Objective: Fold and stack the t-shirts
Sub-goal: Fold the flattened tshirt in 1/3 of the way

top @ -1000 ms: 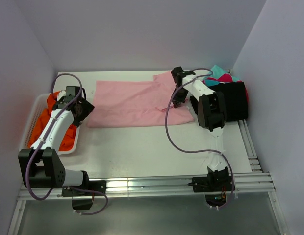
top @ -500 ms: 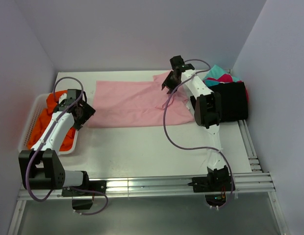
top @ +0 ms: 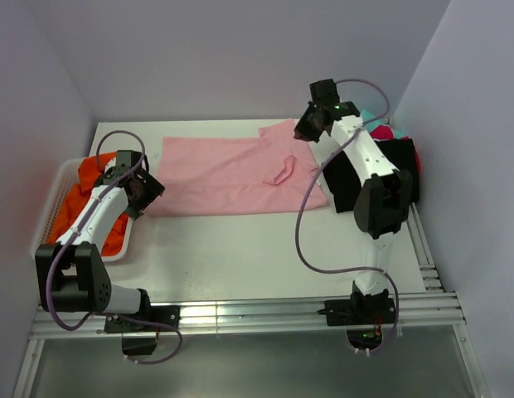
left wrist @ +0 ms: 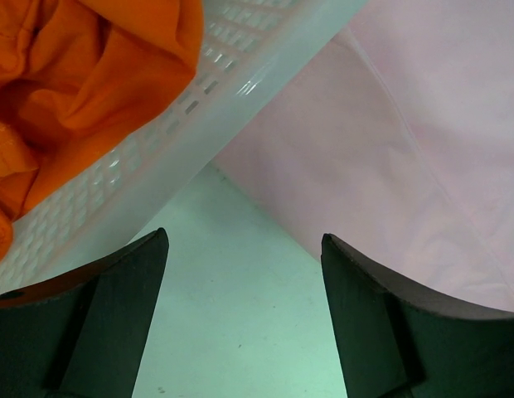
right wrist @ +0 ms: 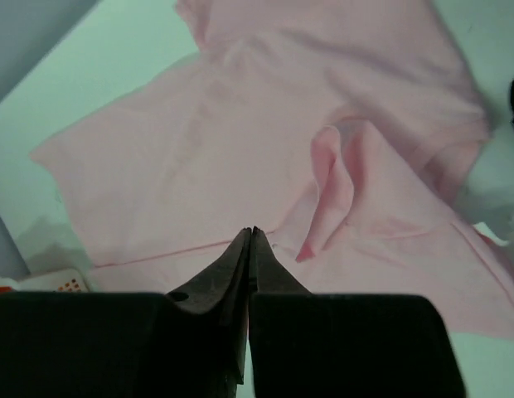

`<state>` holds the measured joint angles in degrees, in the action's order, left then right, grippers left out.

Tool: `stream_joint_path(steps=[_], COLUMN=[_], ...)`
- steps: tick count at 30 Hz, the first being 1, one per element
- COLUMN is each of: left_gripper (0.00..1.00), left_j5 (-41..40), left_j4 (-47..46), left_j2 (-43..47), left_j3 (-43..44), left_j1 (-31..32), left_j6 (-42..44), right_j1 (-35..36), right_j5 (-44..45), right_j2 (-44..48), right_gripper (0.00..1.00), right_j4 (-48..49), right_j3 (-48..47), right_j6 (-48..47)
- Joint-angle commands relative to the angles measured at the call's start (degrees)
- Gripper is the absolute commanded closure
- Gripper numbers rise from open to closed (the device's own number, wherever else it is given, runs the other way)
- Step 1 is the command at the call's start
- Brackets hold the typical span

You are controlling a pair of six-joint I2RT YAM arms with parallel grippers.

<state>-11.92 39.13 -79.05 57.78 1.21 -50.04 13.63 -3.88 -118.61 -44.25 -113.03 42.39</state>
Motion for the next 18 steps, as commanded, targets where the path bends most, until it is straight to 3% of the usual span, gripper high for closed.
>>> stream_joint_path(steps=[1, 4, 18], left_gripper=[0.19, 0.2, 0.21], left_j5=[0.23, 1.29, 2.61], left_j4=[-2.92, -4.06, -4.59], left_j2=[-1.11, -1.99, -0.15], left_j3=[0.67, 0.49, -1.35], left_j1=[-0.33, -0.25, -0.16], left_j6=[0.91, 0.47, 0.3], right_j1=[-0.53, -0.1, 5.62], right_j5=[4.94, 4.5, 6.87], right_j2=[6.88, 7.95, -1.01], right_gripper=[1.0, 1.0, 1.0], right_j4=[-1.28, -1.45, -4.44], right_j3=[4.47, 10.71, 12.32], right_j6=[-1.7, -1.44, 1.47])
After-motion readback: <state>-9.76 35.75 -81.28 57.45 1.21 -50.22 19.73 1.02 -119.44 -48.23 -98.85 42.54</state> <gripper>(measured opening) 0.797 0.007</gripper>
